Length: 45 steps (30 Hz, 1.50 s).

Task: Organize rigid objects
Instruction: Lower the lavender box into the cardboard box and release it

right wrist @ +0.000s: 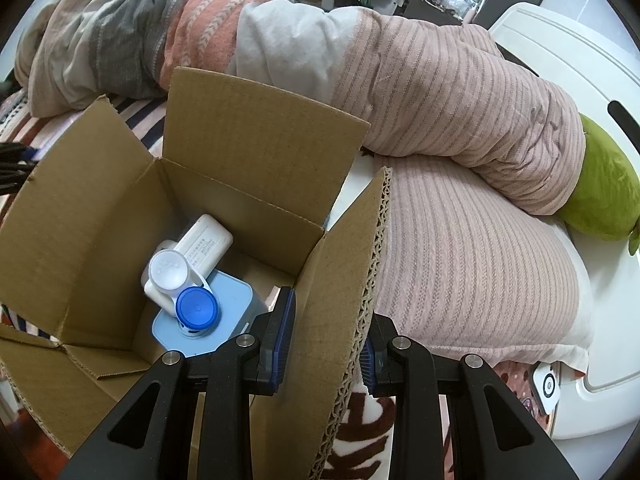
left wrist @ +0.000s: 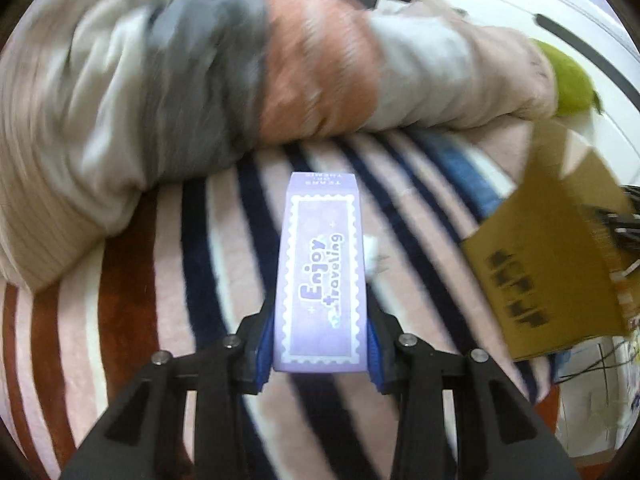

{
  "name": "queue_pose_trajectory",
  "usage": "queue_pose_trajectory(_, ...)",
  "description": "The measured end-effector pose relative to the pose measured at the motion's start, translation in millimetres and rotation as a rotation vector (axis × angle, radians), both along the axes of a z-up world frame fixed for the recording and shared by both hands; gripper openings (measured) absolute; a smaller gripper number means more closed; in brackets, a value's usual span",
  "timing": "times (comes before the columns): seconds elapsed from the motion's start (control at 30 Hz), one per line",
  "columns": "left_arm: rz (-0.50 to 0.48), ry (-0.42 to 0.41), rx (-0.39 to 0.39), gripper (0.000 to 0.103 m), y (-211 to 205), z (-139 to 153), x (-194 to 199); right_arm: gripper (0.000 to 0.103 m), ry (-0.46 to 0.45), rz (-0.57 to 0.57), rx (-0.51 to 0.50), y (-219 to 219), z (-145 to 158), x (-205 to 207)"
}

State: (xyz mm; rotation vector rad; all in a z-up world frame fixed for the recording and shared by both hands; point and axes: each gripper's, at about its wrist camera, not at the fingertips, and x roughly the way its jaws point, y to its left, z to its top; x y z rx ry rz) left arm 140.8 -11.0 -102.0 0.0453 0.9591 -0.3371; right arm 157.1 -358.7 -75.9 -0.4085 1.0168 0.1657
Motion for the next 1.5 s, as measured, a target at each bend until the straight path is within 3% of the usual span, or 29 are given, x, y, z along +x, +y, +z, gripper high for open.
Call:
queue_pose_trajectory(0.2,-0.113,-0.093,-0.019,0.034,-68.9,54.8,-20.1,0.024,-0.009,-0.001,0.008,-0.8,0.5,-0.6)
queue_pose_trajectory(0.37,-0.224,-0.143,-0.028,0.034,-125.1,82.0,-31.9,0.024,-0.012,0.003,0.011,-0.3,0.9,-0.5)
queue_pose_trajectory(0.57,-0.316,-0.131,-0.031,0.034,-186.5,87.4,-28.3,0.024,-0.018,0.006,0.013,-0.8,1.3,-1.2)
queue_pose_trajectory(0.8,-0.346,-0.075,-0.025,0.034,-232.3,66.6,-12.9,0.024,-0.017,0.011,0.017,-1.1,1.3,-1.3)
queue_pose_trajectory(1.0,-0.350,-0.063,-0.011,0.034,-239.2,57.8,-13.4,0.024,-0.017,0.011,0.016,-0.7,1.3,-1.8)
queue_pose_trajectory(1.07,-0.348,-0.059,-0.017,0.040,-238.5,57.6,-13.4,0.024,-0.017,0.011,0.016,-0.7,1.2,-1.9)
queue_pose_trajectory(1.13,-0.337,-0.074,-0.016,0.064,-235.3,60.2,-15.8,0.024,-0.015,0.011,0.015,-0.7,0.8,-1.9)
queue_pose_trajectory(1.2,-0.327,-0.099,-0.015,0.074,-229.6,64.5,-19.5,0.024,-0.014,0.009,0.015,-1.1,0.8,-2.2)
queue_pose_trajectory(1.5,-0.268,-0.154,-0.007,0.082,-192.0,81.1,-34.5,0.024,-0.007,-0.001,0.011,-1.4,-0.1,-0.2)
